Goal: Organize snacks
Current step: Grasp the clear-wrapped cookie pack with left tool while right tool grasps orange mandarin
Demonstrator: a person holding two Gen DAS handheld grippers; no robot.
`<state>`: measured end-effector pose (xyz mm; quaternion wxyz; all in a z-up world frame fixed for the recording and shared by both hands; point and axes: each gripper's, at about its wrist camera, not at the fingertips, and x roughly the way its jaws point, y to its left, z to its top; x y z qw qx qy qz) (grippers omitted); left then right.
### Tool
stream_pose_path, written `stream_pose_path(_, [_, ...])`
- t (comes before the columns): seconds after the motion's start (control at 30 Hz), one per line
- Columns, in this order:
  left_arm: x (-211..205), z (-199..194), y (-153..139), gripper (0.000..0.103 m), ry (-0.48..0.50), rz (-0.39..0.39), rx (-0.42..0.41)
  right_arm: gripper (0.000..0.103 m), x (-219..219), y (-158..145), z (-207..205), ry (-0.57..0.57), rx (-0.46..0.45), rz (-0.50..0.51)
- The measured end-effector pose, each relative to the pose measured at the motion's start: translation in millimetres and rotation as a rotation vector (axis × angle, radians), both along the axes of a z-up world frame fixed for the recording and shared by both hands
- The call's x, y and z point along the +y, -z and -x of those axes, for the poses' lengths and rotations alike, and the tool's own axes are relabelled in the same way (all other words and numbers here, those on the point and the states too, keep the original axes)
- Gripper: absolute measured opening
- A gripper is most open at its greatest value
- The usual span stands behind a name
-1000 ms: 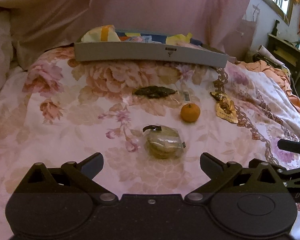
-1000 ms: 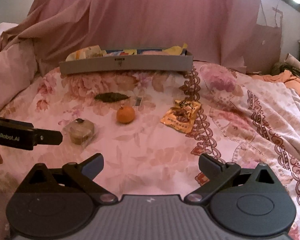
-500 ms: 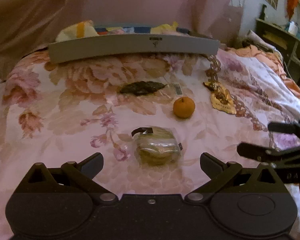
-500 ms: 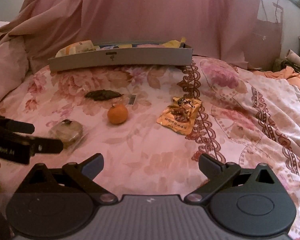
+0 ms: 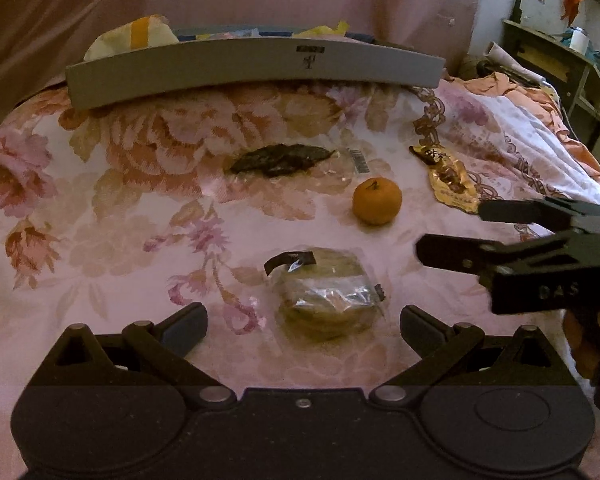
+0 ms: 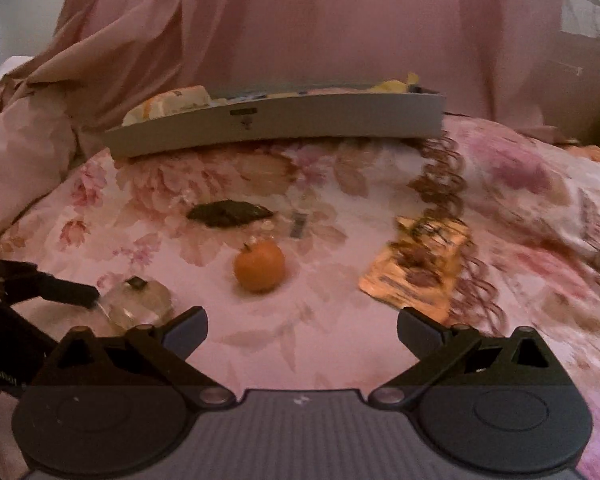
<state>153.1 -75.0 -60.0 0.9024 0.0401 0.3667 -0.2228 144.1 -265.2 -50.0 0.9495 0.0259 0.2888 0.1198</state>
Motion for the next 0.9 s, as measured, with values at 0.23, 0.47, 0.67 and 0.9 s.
stream_pose_path(0.23, [-2.6, 0.4, -0.4, 0.102, 0.024, -0.013, -0.030, 0.093, 9.1, 3.7, -22.2, -0.033, -0.003, -0.007])
stream_pose_path(0.47, [-2.6, 0.2, -0.7, 0.090, 0.037, -0.014, -0.058, 0.084, 12.0, 3.0, -33.4, -0.058, -0.009, -0.034])
stream_pose_path(0.67, [-3.8, 2.4, -1.1, 0.077, 0.054, -0.010, -0.083, 0.070, 22.2, 2.9, -39.5, -0.093, -0.024, -0.010])
stream_pose_path(0.9, [-3.5, 3.1, -0.4, 0.070, 0.044, -0.005, -0.082, 0.051, 24.1, 5.7, -40.8, -0.076, -0.025, 0.002])
